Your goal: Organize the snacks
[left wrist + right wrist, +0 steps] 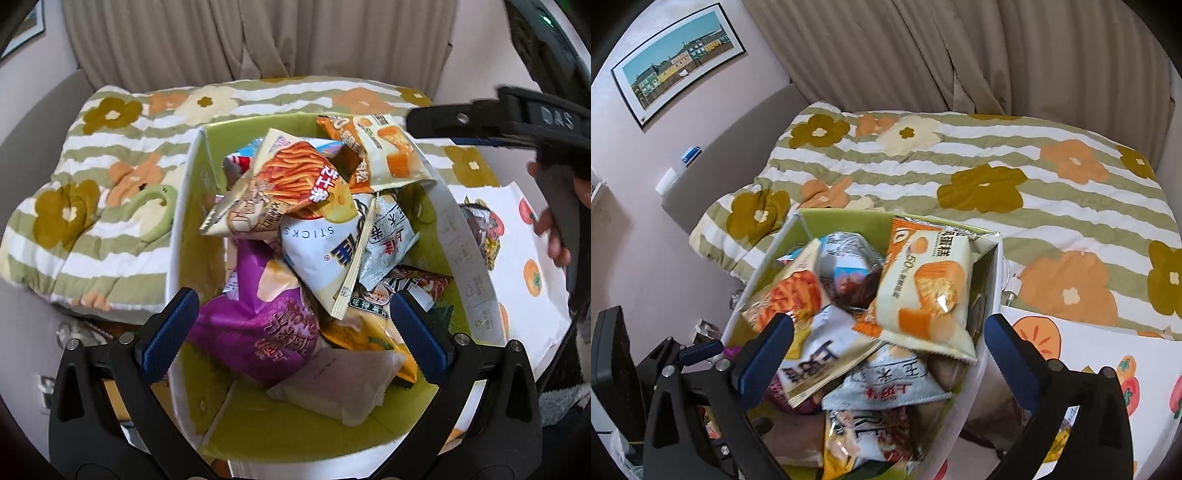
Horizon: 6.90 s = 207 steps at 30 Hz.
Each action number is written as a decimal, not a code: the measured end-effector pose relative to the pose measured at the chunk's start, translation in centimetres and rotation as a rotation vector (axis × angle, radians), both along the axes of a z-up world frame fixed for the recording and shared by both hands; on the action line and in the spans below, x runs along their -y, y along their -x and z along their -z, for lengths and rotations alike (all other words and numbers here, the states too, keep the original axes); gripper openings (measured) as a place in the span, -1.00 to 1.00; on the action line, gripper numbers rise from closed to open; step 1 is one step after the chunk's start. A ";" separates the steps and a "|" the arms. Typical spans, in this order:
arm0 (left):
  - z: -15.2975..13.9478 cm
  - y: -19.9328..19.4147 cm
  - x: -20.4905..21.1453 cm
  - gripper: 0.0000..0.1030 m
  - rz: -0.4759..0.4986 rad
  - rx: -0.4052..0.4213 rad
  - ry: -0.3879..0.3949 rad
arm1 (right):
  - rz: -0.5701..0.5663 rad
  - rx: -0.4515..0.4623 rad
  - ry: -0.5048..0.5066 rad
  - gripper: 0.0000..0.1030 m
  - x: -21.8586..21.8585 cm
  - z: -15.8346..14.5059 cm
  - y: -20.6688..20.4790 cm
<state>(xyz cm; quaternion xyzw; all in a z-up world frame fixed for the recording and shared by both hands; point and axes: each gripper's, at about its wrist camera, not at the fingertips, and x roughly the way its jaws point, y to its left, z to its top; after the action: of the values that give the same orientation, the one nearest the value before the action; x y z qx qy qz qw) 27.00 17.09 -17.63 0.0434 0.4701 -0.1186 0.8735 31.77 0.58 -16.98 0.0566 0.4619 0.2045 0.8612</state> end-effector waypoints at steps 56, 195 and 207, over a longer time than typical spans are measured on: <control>7.7 -5.3 30.3 0.70 -0.012 -0.164 -0.285 | 0.096 -0.245 -0.138 0.99 26.9 10.7 4.2; -2.5 6.7 -5.1 0.99 -0.112 0.087 0.055 | 0.245 -0.002 0.040 0.99 -1.6 1.2 10.4; -10.0 13.5 1.2 0.99 -0.068 0.249 0.043 | 0.249 0.149 0.049 0.99 1.9 -5.9 17.1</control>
<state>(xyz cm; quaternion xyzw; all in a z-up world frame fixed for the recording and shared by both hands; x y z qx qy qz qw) 13.45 15.89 -7.65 0.0230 0.3568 -0.0925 0.9293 14.63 -1.33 -11.04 0.0770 0.3909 0.0885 0.9129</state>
